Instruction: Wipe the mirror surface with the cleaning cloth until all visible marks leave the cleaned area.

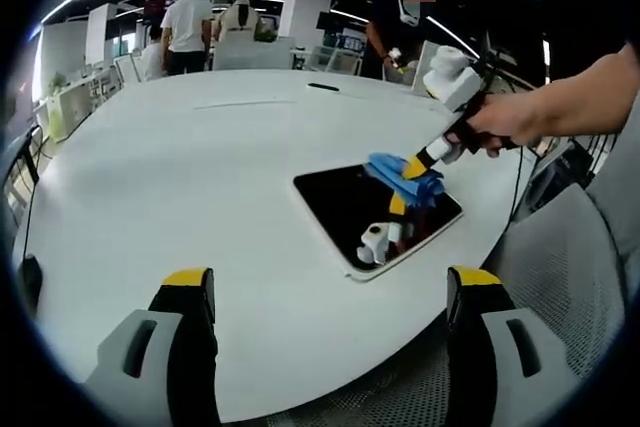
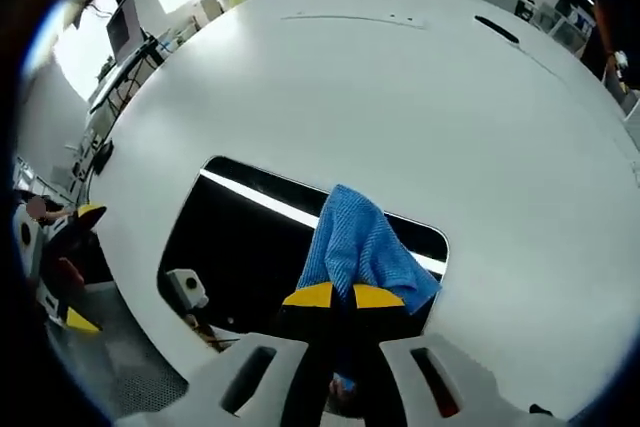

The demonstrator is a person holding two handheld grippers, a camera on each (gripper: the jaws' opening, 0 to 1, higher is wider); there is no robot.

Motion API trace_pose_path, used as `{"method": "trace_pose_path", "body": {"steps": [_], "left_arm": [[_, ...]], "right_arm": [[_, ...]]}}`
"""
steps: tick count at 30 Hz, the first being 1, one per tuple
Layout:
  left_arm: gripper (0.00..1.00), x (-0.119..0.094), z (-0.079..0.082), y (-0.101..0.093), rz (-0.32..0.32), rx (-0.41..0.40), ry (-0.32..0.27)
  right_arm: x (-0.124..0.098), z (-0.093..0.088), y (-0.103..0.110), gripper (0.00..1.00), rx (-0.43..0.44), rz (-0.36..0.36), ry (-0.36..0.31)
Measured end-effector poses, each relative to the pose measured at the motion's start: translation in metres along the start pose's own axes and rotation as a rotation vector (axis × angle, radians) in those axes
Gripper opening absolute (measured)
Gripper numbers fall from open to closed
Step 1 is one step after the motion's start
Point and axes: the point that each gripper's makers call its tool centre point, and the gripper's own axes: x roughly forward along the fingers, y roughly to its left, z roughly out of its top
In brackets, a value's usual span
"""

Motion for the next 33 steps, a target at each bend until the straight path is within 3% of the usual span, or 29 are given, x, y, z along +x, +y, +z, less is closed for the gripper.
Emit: {"method": "trace_pose_path", "body": {"steps": [18,30,33], "left_arm": [[0.95,-0.003,0.004,-0.004,-0.008,0.009,-0.013],[0.99,-0.005,0.009,0.003,0.022,-0.004,-0.054],[0.99,-0.006,0.006,0.006,0.039,-0.016,-0.040]], "right_arm": [[-0.012,-0.032,0.021,0.00,0.054,0.037,-0.006],[-0.020,-0.053,0.035,0.00,0.066,0.060,-0.009],[-0.021,-0.056,0.037,0.00,0.071,0.062,-0.009]]}}
